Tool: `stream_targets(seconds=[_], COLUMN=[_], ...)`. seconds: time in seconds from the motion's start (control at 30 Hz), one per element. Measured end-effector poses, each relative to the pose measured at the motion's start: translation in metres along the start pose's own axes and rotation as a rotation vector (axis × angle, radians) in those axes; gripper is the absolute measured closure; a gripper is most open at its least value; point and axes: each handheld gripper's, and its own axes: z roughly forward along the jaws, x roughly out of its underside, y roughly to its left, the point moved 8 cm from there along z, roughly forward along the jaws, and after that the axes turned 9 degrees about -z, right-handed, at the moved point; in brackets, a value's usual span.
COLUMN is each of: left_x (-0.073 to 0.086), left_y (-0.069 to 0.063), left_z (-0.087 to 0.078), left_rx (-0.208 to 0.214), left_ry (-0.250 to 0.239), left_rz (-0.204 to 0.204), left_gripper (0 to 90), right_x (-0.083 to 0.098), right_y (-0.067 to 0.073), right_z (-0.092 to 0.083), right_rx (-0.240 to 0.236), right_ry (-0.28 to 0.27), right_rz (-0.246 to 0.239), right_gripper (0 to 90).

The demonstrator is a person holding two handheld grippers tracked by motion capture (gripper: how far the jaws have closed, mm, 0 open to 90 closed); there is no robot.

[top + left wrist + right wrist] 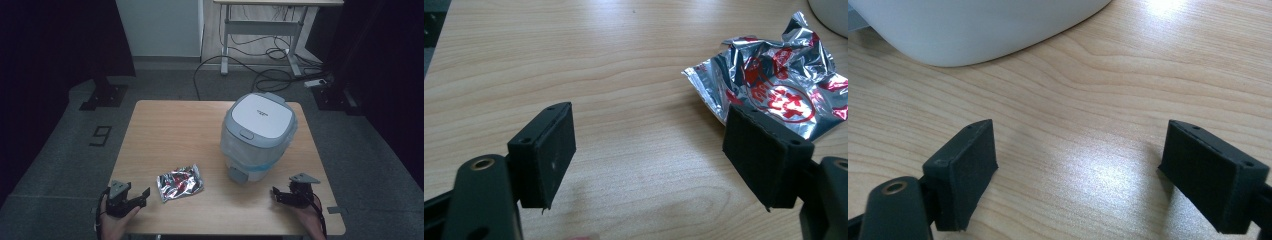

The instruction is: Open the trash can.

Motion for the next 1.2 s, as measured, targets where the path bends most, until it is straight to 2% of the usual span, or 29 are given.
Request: stream_targets(seconds=[0.23,0.43,0.53,0.67,0.87,0.93,1.07,1.2], left_x=[0.001,0.001,0.001,0.001,0.002,0.003,0.003,0.004], left_y=[0.002,0.000,-0.001,-0.001,-0.002,-0.002,-0.003,-0.003], left_z=[0.001,0.002,0.002,0.002,0.002,0.003,0.004,0.005], left_rx=[-0.002,0.019,0.016,0.010,0.005,0.005,0.006,0.003], left_ry=[0.007,0.011,0.018,0.020,0.026,0.028,0.035,0.037], left_rz=[-0.001,0.006,0.023,0.032,0.039,0.038,0.042,0.044], left_gripper=[20.8,20.3,19.9,19.3,18.8,18.8,18.8,18.8], right_x=[0.001,0.001,-0.004,-0.012,-0.015,-0.017,-0.021,-0.023], right_y=[-0.001,-0.001,-0.002,-0.002,0.002,0.002,0.005,0.006], right_z=[-0.001,-0.002,-0.006,-0.015,-0.025,-0.030,-0.038,-0.042], right_rx=[0.010,0.017,0.001,0.001,-0.019,-0.016,-0.044,-0.065], right_ry=[0.000,-0.006,-0.022,-0.056,-0.093,-0.116,-0.145,-0.159], right_rz=[0.007,0.015,0.028,0.014,-0.017,-0.024,-0.035,-0.043], right_gripper=[14.4,20.3,23.3,28.1,44.0,51.1,67.7,75.9])
